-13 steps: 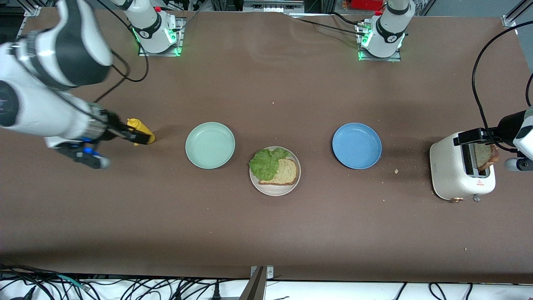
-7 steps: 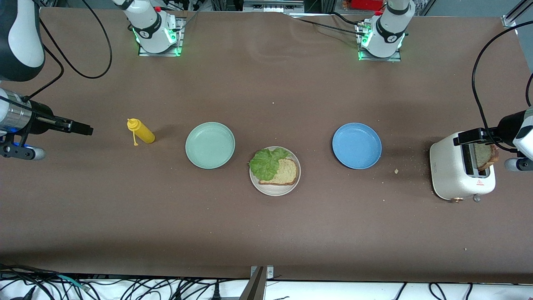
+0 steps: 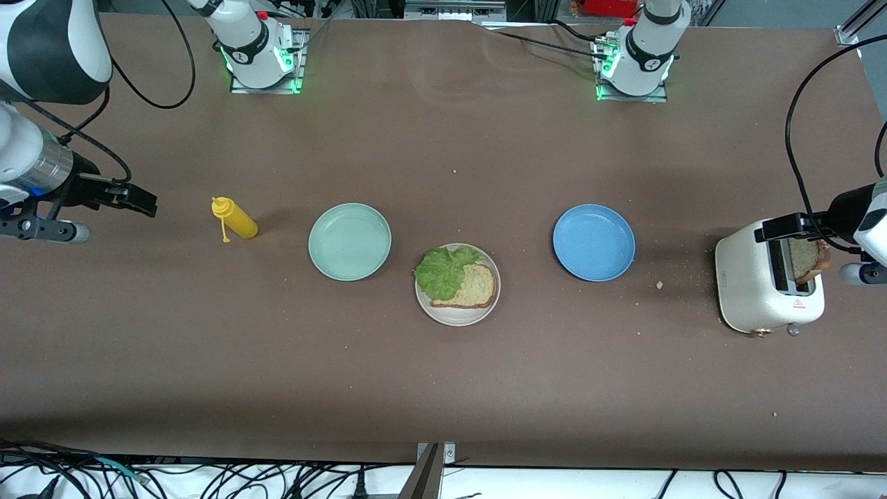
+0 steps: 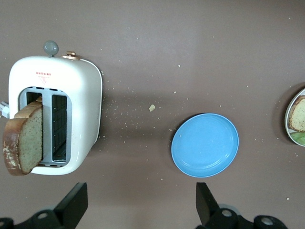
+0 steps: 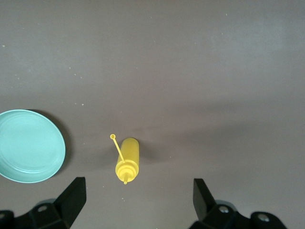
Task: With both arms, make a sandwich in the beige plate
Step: 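Open the right gripper and draw it back beside the yellow bottle, then lower the left gripper onto the toast slice in the toaster and grasp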
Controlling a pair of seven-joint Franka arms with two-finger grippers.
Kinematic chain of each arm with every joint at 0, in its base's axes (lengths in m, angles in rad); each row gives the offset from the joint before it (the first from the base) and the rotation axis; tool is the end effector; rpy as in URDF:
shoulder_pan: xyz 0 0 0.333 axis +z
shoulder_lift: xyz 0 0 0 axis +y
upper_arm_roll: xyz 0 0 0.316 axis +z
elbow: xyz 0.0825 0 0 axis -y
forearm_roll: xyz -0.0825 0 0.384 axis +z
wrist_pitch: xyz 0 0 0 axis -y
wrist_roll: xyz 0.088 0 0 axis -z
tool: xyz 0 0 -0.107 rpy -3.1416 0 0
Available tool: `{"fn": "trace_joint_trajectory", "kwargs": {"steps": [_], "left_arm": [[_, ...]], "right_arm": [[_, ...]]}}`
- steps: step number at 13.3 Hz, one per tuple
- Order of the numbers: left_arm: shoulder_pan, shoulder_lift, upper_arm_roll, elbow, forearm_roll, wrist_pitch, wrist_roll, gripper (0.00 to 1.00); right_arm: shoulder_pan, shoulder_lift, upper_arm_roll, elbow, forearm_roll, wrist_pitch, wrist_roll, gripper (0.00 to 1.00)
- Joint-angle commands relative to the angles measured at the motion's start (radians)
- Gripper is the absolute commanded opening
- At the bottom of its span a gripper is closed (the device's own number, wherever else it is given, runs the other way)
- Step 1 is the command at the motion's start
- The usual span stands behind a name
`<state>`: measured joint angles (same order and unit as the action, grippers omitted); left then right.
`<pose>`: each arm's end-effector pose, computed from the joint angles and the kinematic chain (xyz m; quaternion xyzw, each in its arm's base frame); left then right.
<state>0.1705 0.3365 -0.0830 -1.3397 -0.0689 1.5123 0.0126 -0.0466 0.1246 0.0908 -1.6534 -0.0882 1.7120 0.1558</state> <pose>0.6394 0.0567 0.5268 0.9948 0.0393 -0.0787 0.0523 0.5945 0.0155 0.5260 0.9976 -0.0482 -0.0287 0.0409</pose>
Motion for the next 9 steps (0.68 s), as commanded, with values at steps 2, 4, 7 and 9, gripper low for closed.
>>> {"fn": "trace_joint_trajectory", "kwargs": {"steps": [2, 4, 7, 9], "left_arm": [[0.035, -0.01, 0.0, -0.013, 0.037, 0.002, 0.018, 1.0], [0.078, -0.011, 0.0, -0.033, 0.047, 0.026, 0.035, 1.0], [0.142, -0.019, -0.001, -0.107, 0.098, 0.118, 0.156, 1.0], [0.178, -0.017, -0.001, -0.156, 0.098, 0.176, 0.188, 1.0]], "right_arm": [[-0.004, -0.028, 0.012, -0.031, -0.022, 0.029, 0.005, 0.99], [-0.004, -0.03, 0.012, -0.031, -0.021, 0.028, 0.007, 0.99], [-0.004, -0.03, 0.012, -0.028, -0.011, 0.029, 0.037, 0.99], [-0.004, -0.028, 0.014, -0.011, -0.01, 0.029, 0.039, 0.99]]}}
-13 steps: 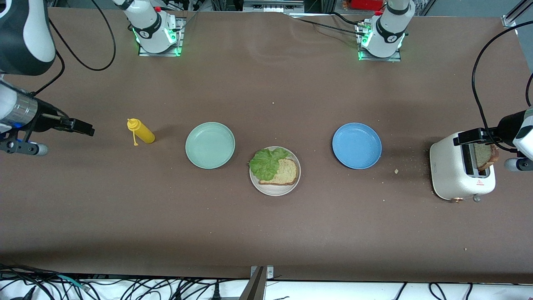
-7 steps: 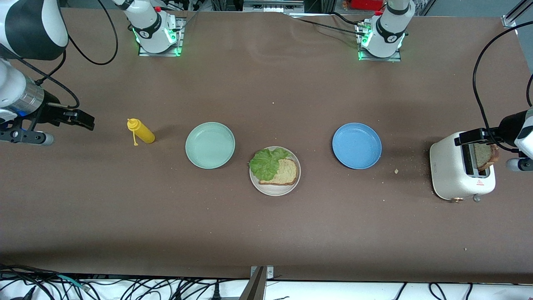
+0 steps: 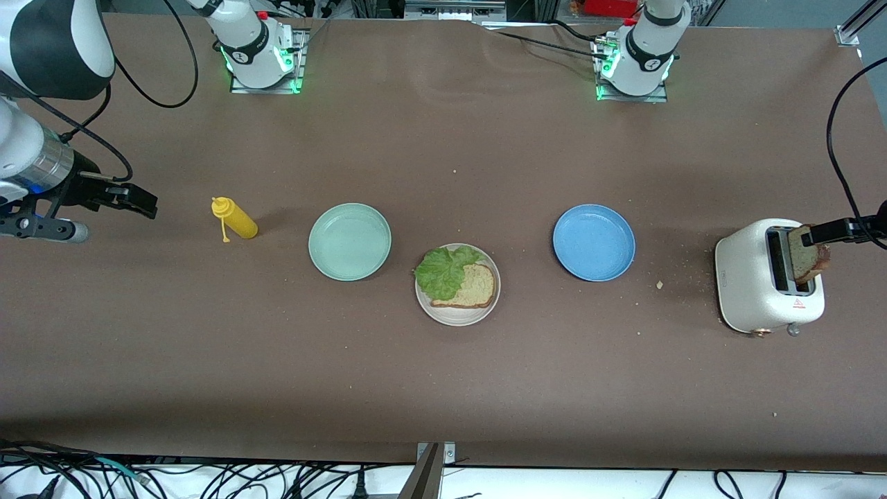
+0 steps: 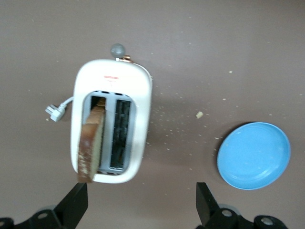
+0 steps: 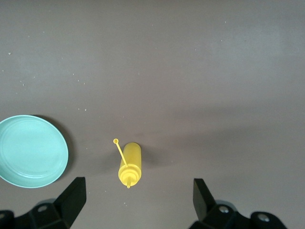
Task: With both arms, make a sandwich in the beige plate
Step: 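Lower the left gripper onto the toast slice in the toaster and grasp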
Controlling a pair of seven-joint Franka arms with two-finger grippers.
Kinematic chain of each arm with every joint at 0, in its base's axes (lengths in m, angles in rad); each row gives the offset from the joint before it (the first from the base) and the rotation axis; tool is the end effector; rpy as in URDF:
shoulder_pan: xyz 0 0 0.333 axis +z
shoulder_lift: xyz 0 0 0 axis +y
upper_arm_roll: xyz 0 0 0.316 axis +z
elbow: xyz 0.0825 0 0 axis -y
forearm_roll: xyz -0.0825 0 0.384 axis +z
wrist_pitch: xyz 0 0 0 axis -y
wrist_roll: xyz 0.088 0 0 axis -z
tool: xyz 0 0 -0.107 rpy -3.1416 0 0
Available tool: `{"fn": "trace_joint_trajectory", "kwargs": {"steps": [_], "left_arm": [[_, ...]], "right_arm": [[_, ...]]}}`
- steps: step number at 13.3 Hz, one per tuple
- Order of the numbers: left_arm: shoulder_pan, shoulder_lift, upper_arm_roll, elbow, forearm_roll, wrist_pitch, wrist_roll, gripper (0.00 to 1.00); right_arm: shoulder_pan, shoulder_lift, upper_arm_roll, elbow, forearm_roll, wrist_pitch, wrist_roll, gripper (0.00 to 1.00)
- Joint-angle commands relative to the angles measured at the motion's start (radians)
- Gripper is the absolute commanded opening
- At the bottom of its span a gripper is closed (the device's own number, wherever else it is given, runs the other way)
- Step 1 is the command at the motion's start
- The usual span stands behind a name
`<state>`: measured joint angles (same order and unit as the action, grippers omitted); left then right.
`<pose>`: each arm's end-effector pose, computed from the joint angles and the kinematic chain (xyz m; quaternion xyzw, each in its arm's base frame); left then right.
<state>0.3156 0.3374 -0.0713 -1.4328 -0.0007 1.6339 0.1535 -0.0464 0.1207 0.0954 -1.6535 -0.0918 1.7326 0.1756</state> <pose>0.6269 0.1627 0.4912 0.9965 0.0465 -0.0639 0.0254 0.5960 0.0182 0.5300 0.9975 -0.0551 -0.0159 0.0414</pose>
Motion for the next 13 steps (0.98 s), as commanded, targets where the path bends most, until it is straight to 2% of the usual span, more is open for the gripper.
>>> {"fn": "trace_joint_trajectory", "kwargs": {"steps": [1, 5, 9, 10, 11, 12, 13], "left_arm": [[0.048, -0.018, -0.013, -0.092, 0.03, 0.085, 0.047, 1.0], [0.105, -0.017, -0.013, -0.221, 0.033, 0.249, 0.107, 1.0], [0.143, 0.006, -0.013, -0.267, 0.031, 0.296, 0.158, 0.99], [0.148, 0.017, -0.013, -0.27, 0.031, 0.296, 0.158, 0.93], [0.149, 0.023, -0.013, -0.268, 0.031, 0.296, 0.158, 0.79], [0.151, 0.026, -0.013, -0.268, 0.031, 0.296, 0.158, 0.59], [0.154, 0.032, -0.013, -0.268, 0.031, 0.288, 0.158, 0.35]], "right_arm": [[-0.004, -0.024, 0.009, -0.011, -0.006, 0.009, 0.019, 0.99], [-0.004, -0.023, 0.007, -0.009, 0.021, 0.01, 0.018, 1.0], [-0.004, -0.019, 0.007, -0.009, 0.021, 0.012, 0.016, 1.0], [-0.004, -0.019, 0.007, -0.009, 0.021, 0.012, 0.015, 1.0], [-0.004, -0.019, 0.007, -0.011, 0.021, 0.012, 0.015, 1.0], [-0.004, -0.019, 0.007, -0.011, 0.021, 0.012, 0.015, 1.0], [-0.004, -0.019, 0.007, -0.011, 0.021, 0.012, 0.015, 1.0]]}}
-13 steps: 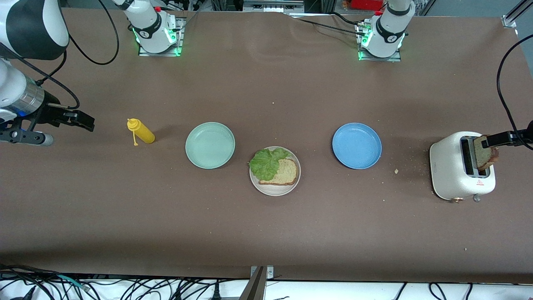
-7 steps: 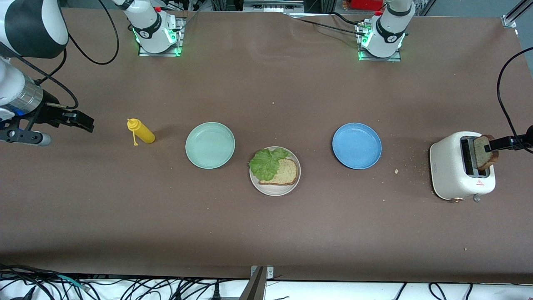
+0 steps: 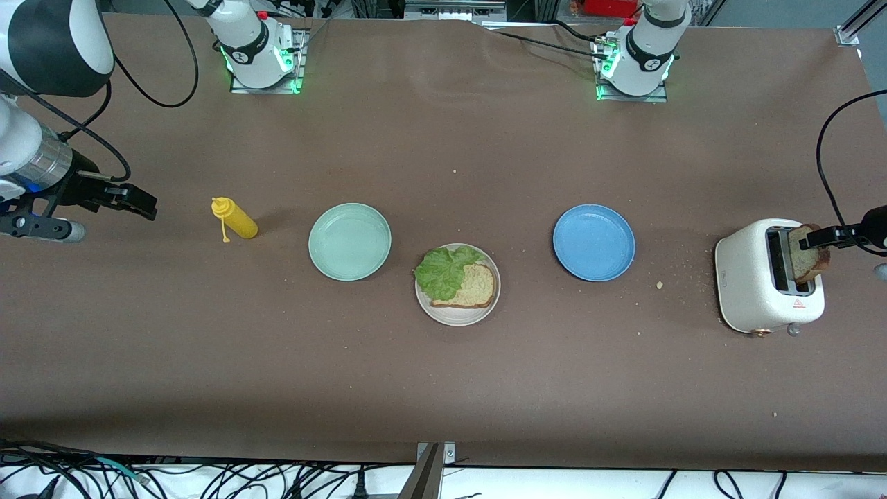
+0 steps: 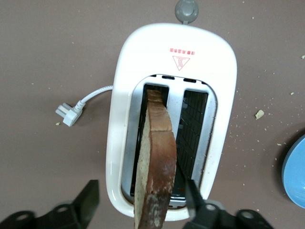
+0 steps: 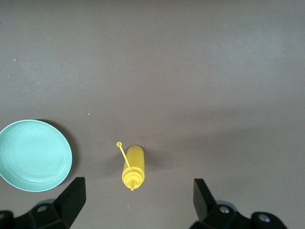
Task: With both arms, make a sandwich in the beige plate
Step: 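Lower the left gripper onto the toast slice in the toaster and grasp, then lift the toast slice out of the toaster with the left gripper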
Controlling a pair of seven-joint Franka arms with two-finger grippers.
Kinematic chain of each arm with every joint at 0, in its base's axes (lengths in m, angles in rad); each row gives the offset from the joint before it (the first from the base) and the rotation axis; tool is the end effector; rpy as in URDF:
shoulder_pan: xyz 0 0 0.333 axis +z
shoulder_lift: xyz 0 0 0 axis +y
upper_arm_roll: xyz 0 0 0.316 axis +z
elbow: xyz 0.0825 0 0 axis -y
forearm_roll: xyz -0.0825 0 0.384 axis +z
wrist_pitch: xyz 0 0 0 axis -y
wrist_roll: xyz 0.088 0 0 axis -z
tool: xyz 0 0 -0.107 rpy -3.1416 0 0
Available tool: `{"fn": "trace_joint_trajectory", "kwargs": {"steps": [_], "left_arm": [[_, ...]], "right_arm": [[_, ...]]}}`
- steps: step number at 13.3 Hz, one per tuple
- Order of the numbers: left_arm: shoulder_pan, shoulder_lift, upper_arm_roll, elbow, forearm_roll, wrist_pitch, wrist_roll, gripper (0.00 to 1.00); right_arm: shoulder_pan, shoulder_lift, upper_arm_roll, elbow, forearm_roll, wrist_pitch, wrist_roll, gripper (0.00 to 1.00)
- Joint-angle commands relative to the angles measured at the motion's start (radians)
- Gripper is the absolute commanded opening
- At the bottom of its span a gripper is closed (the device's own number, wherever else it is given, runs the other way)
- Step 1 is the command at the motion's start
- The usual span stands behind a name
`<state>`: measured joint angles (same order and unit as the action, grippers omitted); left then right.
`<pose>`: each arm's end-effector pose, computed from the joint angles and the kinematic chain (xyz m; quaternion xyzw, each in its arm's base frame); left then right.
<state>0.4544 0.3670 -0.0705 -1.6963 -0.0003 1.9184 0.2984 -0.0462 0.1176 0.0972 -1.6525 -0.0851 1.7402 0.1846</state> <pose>0.5913 0.2431 0.3714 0.9963 0.0441 -0.0635 0.0362 0.5962 0.0200 0.5329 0.9975 -0.0592 -0.0103 0.0376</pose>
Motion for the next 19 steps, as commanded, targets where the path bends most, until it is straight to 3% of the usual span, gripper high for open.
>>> {"fn": "trace_joint_trajectory", "kwargs": {"steps": [1, 2, 6, 11, 14, 16, 19], "left_arm": [[0.017, 0.009, -0.012, -0.003, 0.033, 0.001, 0.011, 0.06], [0.017, 0.015, -0.009, -0.003, 0.033, -0.002, 0.011, 0.0], [0.003, 0.007, -0.018, 0.091, 0.174, -0.157, 0.021, 0.0], [0.0, 0.006, -0.064, 0.297, 0.171, -0.419, 0.031, 0.0], [-0.006, 0.001, -0.112, 0.372, 0.155, -0.522, 0.031, 0.0], [-0.006, 0.003, -0.155, 0.402, 0.071, -0.599, 0.031, 0.0], [-0.029, 0.038, -0.17, 0.383, -0.223, -0.625, 0.028, 0.0]], "right_arm": [[-0.004, -0.015, 0.006, -0.012, 0.015, 0.004, 0.006, 1.0], [-0.004, -0.012, 0.006, -0.012, 0.015, 0.005, 0.006, 1.0], [-0.004, -0.012, 0.006, -0.013, 0.015, 0.01, -0.004, 1.0], [-0.004, -0.009, 0.006, -0.013, 0.015, 0.012, -0.005, 1.0], [-0.004, -0.004, 0.006, -0.013, 0.015, 0.013, -0.005, 1.0], [-0.004, -0.001, 0.006, -0.013, 0.016, 0.028, -0.005, 1.0], [-0.004, 0.001, 0.006, -0.013, 0.021, 0.028, -0.007, 1.0]]}}
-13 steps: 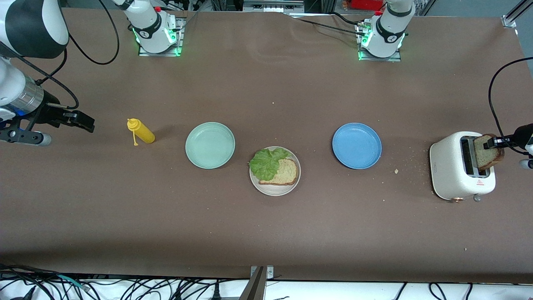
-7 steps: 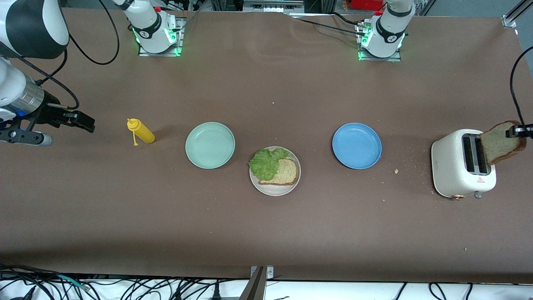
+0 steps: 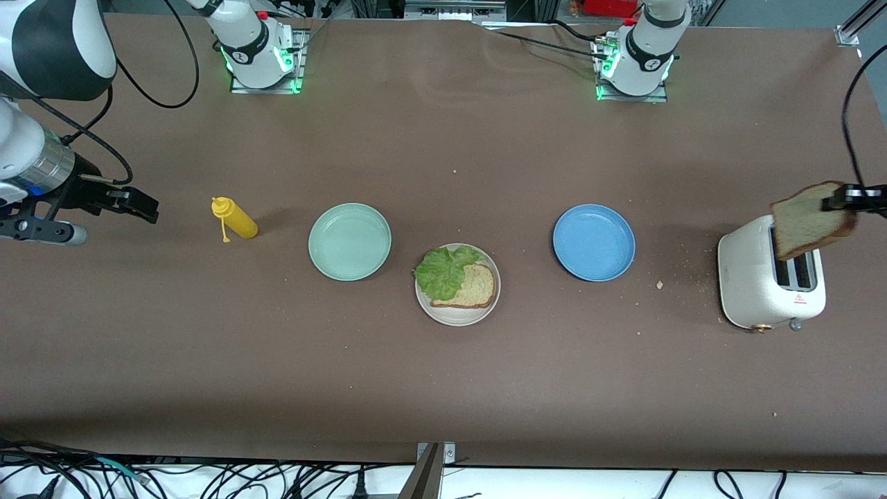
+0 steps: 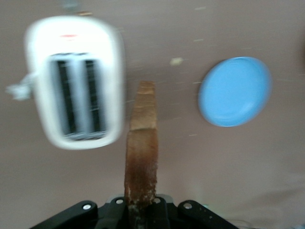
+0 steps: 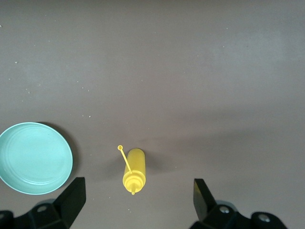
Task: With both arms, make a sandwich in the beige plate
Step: 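Lift the toast slice out of the toaster with the left gripper, then carry the toast over the blue plate toward the beige plate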
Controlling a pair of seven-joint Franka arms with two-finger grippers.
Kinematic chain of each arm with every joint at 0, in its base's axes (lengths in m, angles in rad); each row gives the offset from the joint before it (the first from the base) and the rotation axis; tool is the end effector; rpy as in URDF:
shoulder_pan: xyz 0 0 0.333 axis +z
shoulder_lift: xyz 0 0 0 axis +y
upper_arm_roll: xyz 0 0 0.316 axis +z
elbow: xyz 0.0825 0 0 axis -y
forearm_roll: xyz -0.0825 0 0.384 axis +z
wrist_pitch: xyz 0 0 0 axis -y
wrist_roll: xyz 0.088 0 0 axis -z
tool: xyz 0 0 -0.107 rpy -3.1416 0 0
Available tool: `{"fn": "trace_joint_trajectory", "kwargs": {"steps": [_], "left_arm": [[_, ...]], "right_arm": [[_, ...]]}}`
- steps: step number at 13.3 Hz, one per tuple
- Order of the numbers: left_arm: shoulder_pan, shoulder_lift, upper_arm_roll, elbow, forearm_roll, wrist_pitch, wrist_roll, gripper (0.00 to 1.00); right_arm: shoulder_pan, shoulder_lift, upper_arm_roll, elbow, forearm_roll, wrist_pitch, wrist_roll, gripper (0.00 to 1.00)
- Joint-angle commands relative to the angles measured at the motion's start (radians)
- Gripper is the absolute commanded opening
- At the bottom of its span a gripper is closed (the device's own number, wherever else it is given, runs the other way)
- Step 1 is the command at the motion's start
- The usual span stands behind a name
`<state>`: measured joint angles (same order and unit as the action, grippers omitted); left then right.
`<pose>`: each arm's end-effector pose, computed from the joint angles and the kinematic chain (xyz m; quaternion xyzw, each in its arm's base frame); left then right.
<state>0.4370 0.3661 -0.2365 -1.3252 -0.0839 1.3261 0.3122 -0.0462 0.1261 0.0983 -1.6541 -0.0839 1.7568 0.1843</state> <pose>0.6083 0.1377 0.5094 0.9791 -0.0575 -0.1488 0.1263 0.5995 0.0209 0.5285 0.9976 -0.0581 -0.0072 0.0361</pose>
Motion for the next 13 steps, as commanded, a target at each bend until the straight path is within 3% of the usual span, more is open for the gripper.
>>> {"fn": "trace_joint_trajectory", "kwargs": {"steps": [1, 5, 10, 13], "left_arm": [[-0.024, 0.065, -0.004, 0.011, -0.231, -0.054, 0.008, 0.0], [-0.118, 0.171, -0.004, 0.012, -0.445, -0.059, 0.054, 0.0], [-0.244, 0.295, -0.004, 0.014, -0.505, -0.045, 0.004, 0.0], [-0.285, 0.356, -0.004, 0.009, -0.614, 0.006, 0.014, 0.0]], "right_arm": [[-0.004, -0.008, 0.003, -0.01, 0.035, 0.012, -0.006, 1.0], [-0.006, -0.008, 0.0, -0.01, 0.044, 0.012, -0.008, 1.0], [-0.006, 0.0, -0.002, -0.013, 0.066, 0.029, -0.008, 1.0], [-0.006, 0.006, 0.001, -0.015, 0.066, 0.039, -0.006, 1.0]]}}
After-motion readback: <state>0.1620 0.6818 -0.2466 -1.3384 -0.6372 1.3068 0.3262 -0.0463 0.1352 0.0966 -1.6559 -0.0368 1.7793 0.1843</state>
